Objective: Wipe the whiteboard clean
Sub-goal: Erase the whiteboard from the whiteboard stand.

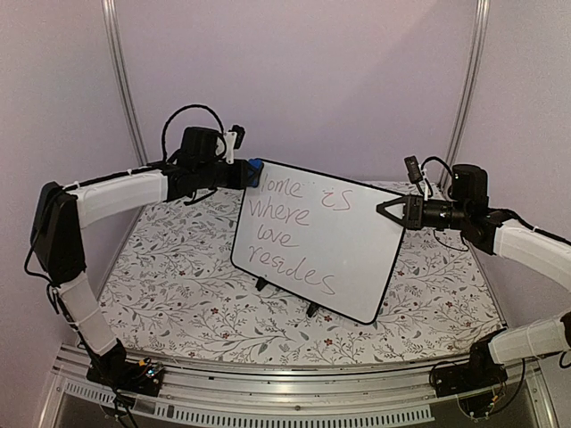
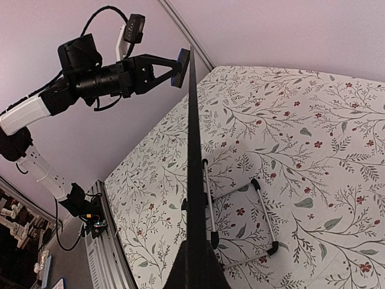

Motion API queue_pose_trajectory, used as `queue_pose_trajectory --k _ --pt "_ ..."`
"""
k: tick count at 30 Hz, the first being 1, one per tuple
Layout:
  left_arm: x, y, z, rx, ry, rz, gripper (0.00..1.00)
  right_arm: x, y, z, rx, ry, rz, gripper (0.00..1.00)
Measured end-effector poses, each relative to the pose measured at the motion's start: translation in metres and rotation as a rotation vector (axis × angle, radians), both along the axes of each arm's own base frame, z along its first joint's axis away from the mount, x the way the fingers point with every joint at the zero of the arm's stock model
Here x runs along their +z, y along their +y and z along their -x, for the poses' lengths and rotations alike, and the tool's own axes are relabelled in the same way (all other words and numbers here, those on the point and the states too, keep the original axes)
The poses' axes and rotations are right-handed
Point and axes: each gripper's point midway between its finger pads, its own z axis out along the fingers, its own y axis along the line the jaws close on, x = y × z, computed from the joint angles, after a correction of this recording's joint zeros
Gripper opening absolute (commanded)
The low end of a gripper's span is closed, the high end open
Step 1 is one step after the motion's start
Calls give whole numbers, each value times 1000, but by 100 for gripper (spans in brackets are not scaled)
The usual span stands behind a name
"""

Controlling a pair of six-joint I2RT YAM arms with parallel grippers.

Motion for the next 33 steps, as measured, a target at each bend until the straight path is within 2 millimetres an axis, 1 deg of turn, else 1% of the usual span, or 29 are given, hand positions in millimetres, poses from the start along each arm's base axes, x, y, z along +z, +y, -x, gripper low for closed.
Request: queue_pose_trajectory --k 2,4,9,14,16,21,23,31,33 --pt "-4 0 2 -3 3 4 0 0 0 0 -1 1 0 0" --pt "-13 2 6 -5 15 3 0 0 0 0 -4 4 -1 0" --pt "-40 8 22 -2 69 -5 0 -1 0 -1 -7 11 -2 0" --pt "-54 12 35 1 102 -2 0 0 0 0 -5 7 -1 0" --pt "-57 11 38 -1 109 -4 0 0 0 0 -5 6 -1 0" --pt "-56 9 39 -2 107 -6 0 0 0 0 -4 7 -1 0" --pt "-53 8 39 -5 104 -5 0 0 0 0 -4 5 -1 0" --pt "-15 -6 25 -23 34 22 0 1 1 1 10 -14 3 0" --pt "-9 -8 22 -26 21 23 0 1 1 1 10 -14 4 0"
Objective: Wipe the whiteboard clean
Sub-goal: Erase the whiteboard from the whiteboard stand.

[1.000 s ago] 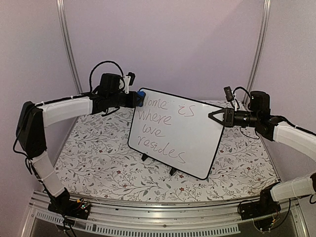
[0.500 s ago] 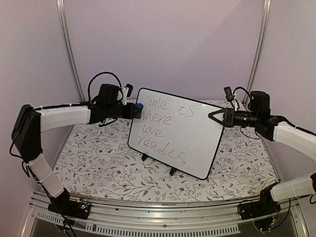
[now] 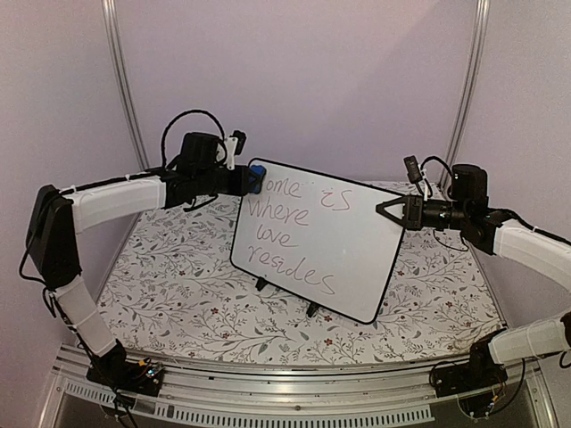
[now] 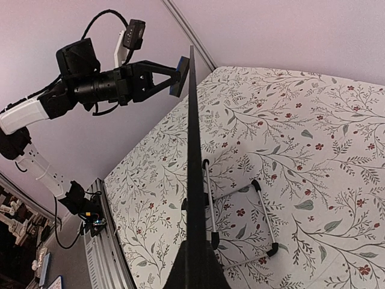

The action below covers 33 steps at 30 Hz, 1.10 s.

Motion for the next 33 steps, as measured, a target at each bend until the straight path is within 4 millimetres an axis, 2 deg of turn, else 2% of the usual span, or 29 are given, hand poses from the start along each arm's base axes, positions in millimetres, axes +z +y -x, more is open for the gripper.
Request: queue_pose_trajectory --k 10,18,29,33 --pt "3 -3 -4 -7 -11 -10 0 0 0 0 -2 2 0 0" --pt "-16 0 5 -7 21 -25 0 -1 0 -1 -10 12 -2 0" --pt "-46 6 29 0 91 -27 0 -1 0 -1 -8 10 -2 0" --pt "-49 7 32 7 96 -24 0 0 0 -1 -7 9 -2 0"
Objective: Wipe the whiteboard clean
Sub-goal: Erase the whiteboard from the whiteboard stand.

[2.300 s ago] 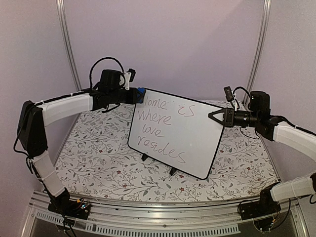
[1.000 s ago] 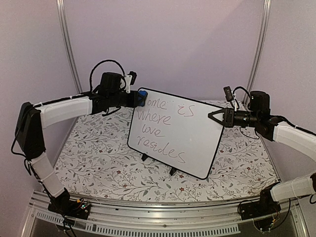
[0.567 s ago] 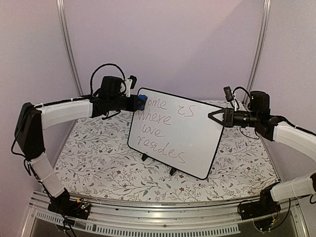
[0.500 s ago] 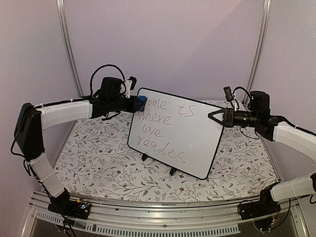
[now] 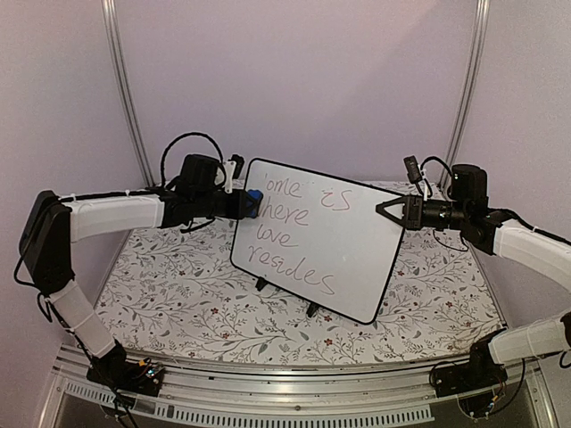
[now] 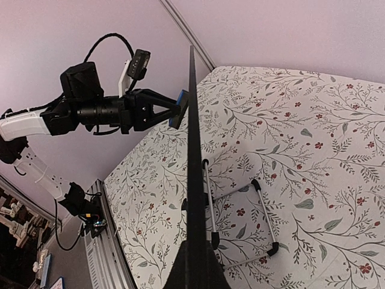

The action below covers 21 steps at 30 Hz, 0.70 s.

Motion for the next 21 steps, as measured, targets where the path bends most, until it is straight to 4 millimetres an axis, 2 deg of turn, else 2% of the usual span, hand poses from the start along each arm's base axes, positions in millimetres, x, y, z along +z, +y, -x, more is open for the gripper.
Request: queue_pose_trajectory --k 8,11,17,21 --pt "4 0 -2 4 -1 -6 0 0 0 0 1 -2 1 0" --pt "14 -4 -8 -1 -18 -3 0 0 0 0 1 -2 1 0" --pt "48 -15 -26 -11 -87 11 0 0 1 0 4 -7 3 0" --pt "55 -19 -33 -13 -104 5 0 0 0 0 2 -4 2 0"
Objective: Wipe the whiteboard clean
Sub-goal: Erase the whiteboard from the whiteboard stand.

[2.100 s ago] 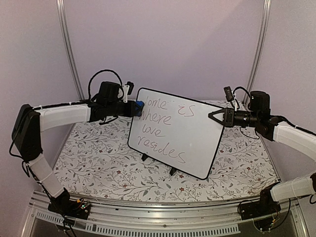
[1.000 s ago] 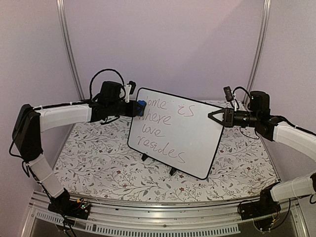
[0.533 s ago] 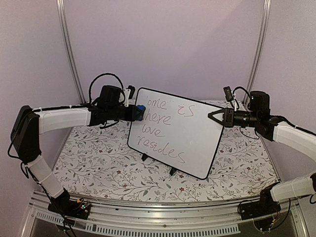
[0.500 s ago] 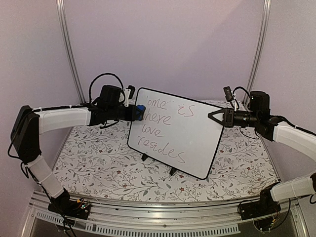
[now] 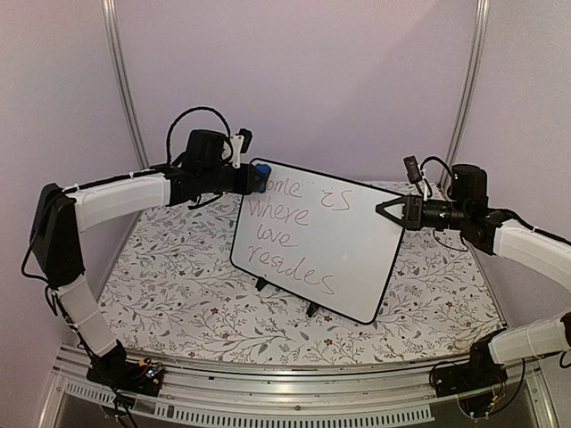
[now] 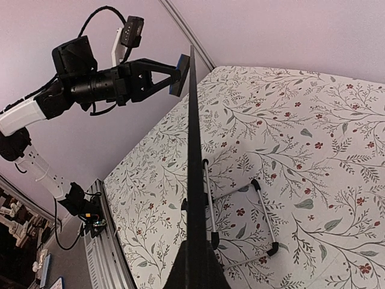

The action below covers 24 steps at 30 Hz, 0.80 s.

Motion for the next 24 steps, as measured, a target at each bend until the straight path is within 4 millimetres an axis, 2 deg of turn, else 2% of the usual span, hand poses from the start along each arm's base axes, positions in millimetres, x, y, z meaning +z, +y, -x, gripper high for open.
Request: queue_pose_trajectory --k 9,24 --pt "-3 -1 -1 -3 -5 -9 0 0 0 0 -5 7 -2 0" --pt "-55 20 32 15 97 -16 0 0 0 0 -3 4 -1 0"
